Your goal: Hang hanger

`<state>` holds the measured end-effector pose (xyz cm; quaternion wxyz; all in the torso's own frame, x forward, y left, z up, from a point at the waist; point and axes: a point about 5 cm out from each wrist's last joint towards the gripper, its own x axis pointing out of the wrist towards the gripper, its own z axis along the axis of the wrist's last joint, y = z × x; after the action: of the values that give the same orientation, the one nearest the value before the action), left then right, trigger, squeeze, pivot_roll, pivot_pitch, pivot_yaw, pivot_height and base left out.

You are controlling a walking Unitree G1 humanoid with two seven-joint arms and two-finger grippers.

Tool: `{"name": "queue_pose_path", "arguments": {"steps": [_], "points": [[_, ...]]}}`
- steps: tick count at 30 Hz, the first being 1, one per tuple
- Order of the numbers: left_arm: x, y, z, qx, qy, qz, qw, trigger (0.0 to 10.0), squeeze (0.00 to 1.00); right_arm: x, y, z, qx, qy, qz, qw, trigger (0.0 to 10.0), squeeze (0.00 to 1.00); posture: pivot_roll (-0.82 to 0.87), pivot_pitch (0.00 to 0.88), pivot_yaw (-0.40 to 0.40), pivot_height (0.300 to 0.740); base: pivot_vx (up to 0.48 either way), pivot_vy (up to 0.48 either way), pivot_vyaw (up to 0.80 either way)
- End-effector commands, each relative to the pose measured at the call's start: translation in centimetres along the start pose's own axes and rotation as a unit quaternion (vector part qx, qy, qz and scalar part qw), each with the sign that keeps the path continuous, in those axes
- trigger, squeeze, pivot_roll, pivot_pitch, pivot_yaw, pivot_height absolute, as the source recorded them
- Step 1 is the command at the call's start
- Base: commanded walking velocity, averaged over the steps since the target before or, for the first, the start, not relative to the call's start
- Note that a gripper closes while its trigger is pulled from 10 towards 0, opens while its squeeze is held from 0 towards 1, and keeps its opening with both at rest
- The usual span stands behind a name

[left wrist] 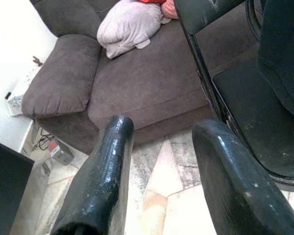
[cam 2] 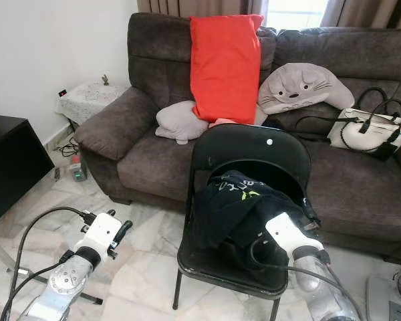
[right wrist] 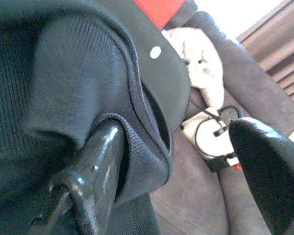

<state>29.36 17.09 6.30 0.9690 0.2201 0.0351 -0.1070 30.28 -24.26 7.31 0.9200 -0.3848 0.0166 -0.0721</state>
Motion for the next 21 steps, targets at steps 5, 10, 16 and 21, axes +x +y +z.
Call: {"name": "queue_pose_path", "arguments": {"steps": [5,10,16,21], "points": [[-0.2,-0.2,-0.1,-0.049,0.004,0.006,0.999,10.0,0.0,-5.8,2.4,1.0,0.177,-0.007,-0.024,0.984,10.0,0.0,0.01,0.008,0.051,0.74,0.0,0.0,0.0],[-0.1,-0.6,0.2,-0.116,0.0,0.013,0.993,10.0,0.0,-8.0,4.1,1.1,0.219,-0.002,0.024,0.975,10.0,0.0,0.0,0.009,0.047,0.74,0.0,0.0,0.0],[-0.1,-1.3,0.7,-0.148,-0.011,0.018,0.989,10.0,0.0,-7.3,3.5,0.1,0.283,0.04,-0.014,0.958,10.0,0.0,-0.01,0.0,0.032,0.74,0.0,0.0,0.0],[0.0,-1.7,0.9,-0.154,-0.021,0.024,0.988,10.0,0.0,-6.7,3.1,0.1,0.344,0.061,-0.03,0.936,10.0,0.0,-0.01,0.0,0.015,0.74,0.0,-0.076,0.0]]}}
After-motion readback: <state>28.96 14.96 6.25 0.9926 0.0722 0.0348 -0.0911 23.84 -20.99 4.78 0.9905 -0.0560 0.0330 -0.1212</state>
